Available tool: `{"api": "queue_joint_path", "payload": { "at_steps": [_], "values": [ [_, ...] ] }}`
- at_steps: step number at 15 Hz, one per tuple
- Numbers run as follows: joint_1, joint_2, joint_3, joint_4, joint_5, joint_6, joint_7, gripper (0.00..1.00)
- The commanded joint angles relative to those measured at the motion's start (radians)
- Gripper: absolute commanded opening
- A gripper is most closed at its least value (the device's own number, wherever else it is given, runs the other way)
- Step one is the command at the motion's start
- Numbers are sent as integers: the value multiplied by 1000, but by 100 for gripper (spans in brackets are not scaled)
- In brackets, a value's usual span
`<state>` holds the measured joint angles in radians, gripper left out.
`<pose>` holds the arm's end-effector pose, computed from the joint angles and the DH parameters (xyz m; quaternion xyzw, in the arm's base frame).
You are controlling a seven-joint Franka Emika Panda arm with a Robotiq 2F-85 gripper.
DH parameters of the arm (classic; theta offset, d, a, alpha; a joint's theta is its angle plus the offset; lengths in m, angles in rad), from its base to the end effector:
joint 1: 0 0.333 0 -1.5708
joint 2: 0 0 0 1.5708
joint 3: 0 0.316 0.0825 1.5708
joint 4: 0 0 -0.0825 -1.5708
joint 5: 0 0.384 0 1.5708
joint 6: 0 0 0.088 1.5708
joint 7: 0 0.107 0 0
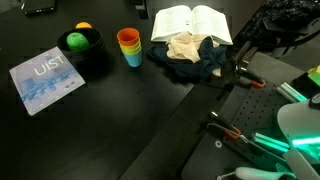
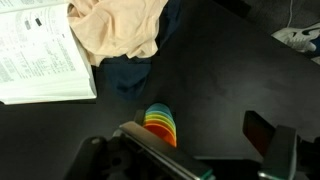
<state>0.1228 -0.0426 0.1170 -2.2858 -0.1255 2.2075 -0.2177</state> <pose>0.4916 0.1160 0.3676 0.9631 0.2633 -0.0175 0.0524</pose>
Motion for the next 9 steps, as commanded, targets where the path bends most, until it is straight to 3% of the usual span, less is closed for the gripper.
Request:
{"api": "queue_joint_path", "payload": {
  "at_steps": [1, 6, 9],
  "values": [
    [0, 0, 0, 2, 0, -2, 0, 100],
    [0, 0, 0, 2, 0, -2, 0, 100],
    [1, 8, 1, -18, -4, 73, 2, 100]
  ]
}}
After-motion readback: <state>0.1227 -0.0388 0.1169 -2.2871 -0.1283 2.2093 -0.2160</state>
